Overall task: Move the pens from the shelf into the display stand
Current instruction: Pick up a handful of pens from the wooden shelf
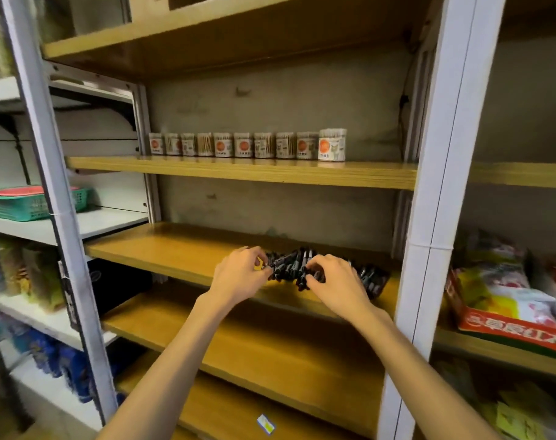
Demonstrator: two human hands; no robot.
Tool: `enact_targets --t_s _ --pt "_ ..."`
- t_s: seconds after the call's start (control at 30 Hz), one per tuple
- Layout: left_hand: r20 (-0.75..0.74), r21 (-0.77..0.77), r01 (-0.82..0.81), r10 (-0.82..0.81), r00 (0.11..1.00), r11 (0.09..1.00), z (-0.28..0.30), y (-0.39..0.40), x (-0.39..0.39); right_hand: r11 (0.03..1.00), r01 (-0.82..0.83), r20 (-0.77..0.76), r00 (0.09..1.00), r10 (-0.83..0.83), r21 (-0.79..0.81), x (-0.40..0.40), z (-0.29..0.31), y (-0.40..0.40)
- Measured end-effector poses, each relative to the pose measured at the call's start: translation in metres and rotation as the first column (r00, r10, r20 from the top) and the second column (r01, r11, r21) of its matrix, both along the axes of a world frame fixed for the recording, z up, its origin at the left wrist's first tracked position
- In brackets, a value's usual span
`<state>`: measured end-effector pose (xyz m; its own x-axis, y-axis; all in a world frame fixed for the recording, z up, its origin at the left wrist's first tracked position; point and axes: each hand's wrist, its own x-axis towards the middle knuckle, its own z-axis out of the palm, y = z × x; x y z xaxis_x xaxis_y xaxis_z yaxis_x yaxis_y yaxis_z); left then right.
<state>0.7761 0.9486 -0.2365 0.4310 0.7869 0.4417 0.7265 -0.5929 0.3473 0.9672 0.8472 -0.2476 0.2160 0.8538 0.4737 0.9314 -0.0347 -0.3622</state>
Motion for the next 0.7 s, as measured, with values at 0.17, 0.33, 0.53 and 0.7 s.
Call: enact_targets --t_s 0.17,0.33,0.53,0.7 --pt "-0.027 0.021 -0.026 0.027 0.999 0.999 -0.004 0.039 0.034 1.000 -0.016 -0.057 0.998 0.016 0.004 0.018 -0.005 0.030" --pt "-0.086 -0.008 -0.011 0.011 0.996 1.000 -0.007 0.066 0.059 0.999 0.011 -0.043 0.999 -0.010 0.031 0.028 -0.004 0.048" --pt "-0.148 -0.059 -0.027 0.018 0.989 0.998 -0.007 0.090 0.072 0.996 0.071 -0.060 0.996 -0.068 0.049 0.034 0.002 0.060" --pt "-0.197 -0.080 -0.038 0.021 0.980 0.996 -0.011 0.100 0.082 0.995 0.092 -0.065 0.994 -0.089 0.042 0.033 0.001 0.064"
